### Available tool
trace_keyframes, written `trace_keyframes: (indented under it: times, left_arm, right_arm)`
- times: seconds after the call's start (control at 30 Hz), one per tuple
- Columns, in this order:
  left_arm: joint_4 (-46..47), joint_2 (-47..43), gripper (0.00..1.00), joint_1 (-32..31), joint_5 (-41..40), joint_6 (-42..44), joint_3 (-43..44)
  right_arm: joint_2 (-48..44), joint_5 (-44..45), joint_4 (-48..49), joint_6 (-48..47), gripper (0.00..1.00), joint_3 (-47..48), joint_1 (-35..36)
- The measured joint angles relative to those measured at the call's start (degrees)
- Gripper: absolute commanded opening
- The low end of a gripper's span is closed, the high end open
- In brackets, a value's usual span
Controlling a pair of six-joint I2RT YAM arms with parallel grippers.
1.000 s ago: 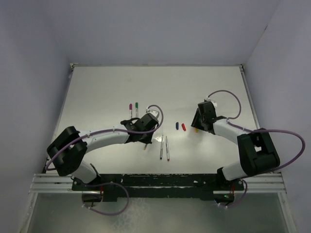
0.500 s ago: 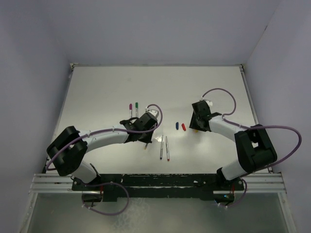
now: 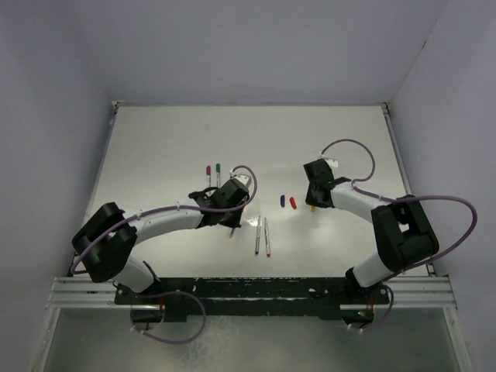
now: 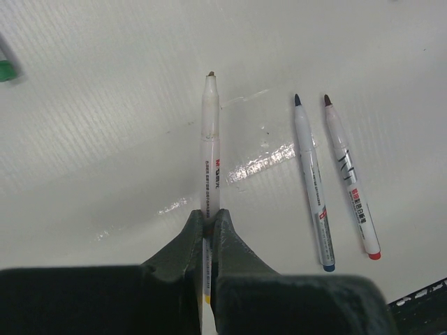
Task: Insert the pens into the pen caps
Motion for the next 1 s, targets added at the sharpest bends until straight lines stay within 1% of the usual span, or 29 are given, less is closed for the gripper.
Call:
trace_keyframes:
  times: [0.03, 0.1, 0.13, 0.3, 0.33, 0.6, 0.7, 0.8, 0.83, 0.87, 0.93, 0.97, 1.0]
  left_arm:
    - [0.07, -0.04, 0.0, 0.04, 0.0, 0.0, 0.0]
    - [0.15, -0.07, 0.0, 0.07, 0.0, 0.0, 0.0]
    - [0.17, -0.07, 0.0, 0.07, 0.0, 0.02, 0.0]
    - [0.17, -0.11, 0.0, 0.31, 0.17, 0.02, -0.11]
    - [0.17, -0.17, 0.0, 0.35, 0.17, 0.02, -0.17]
    - [0.2, -0.72, 0.0, 0.44, 0.2, 0.31, -0.48]
    - [0.2, -0.81, 0.0, 0.44, 0.28, 0.81, -0.5]
    - [0.28, -0.92, 0.0, 0.48, 0.35, 1.03, -0.61]
    - [0.33, -0.98, 0.0, 0.55, 0.37, 1.07, -0.72]
    - [0.33, -1.07, 0.0, 0.59, 0.37, 1.11, -0.83]
    - [0.33, -1.29, 0.0, 0.7, 0.35, 1.2, -1.07]
    - [0.33, -1.36, 0.0, 0.76, 0.35, 1.22, -1.14]
    - [0.33, -1.42, 0.0, 0.79, 0.37, 1.25, -1.16]
  right_arm:
    - [-0.02, 0.02, -0.02, -0.02, 0.03, 0.0, 0.11]
    - [-0.02, 0.04, -0.07, 0.04, 0.03, 0.0, 0.24]
    - [0.0, 0.04, -0.07, 0.04, 0.06, 0.0, 0.26]
    - [0.0, 0.02, -0.07, 0.33, 0.29, -0.02, 0.74]
    - [0.0, 0.02, -0.02, 0.55, 0.31, -0.09, 1.03]
    - [-0.02, 0.5, -0.33, 1.44, 0.31, -0.11, 3.72]
    - [-0.02, 0.92, -0.48, 1.97, 0.3, -0.11, 4.31]
    - [0.0, 1.09, -0.57, 2.32, 0.25, -0.11, 4.46]
    - [0.0, 1.09, -0.59, 2.36, 0.22, -0.11, 4.48]
    - [0.0, 1.09, -0.59, 2.49, 0.18, -0.09, 4.57]
    - [0.04, 1.11, -0.63, 2.6, 0.04, -0.07, 4.83]
    - [0.09, 1.25, -0.85, 2.69, 0.0, 0.02, 4.96]
    - [0.17, 1.38, -1.03, 2.62, 0.0, 0.13, 5.05]
